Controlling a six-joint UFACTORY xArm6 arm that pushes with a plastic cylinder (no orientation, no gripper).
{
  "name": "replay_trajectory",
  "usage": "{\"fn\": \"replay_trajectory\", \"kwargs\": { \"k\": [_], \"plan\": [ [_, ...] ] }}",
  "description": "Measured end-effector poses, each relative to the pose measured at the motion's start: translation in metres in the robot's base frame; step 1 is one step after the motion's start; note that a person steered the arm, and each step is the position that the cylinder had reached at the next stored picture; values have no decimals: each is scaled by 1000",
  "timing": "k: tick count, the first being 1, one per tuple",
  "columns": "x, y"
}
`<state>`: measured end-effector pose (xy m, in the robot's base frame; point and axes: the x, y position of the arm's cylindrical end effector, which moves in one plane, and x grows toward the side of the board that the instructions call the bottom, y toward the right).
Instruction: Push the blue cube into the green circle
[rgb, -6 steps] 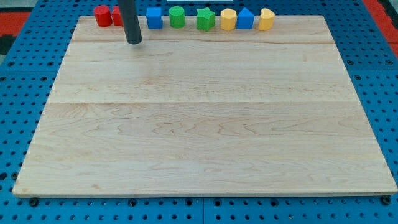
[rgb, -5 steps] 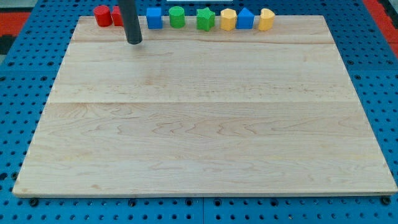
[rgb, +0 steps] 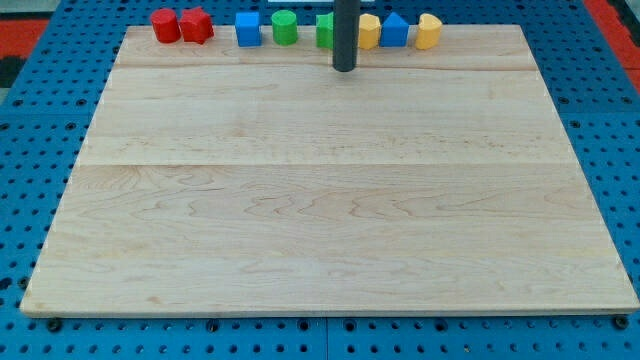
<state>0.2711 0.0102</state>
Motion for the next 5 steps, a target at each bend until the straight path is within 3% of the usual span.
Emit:
{"fn": "replay_trajectory", "kwargs": {
  "k": [3,5],
  "plan": [
    [-8,-152],
    [-65,-159]
  ]
}}
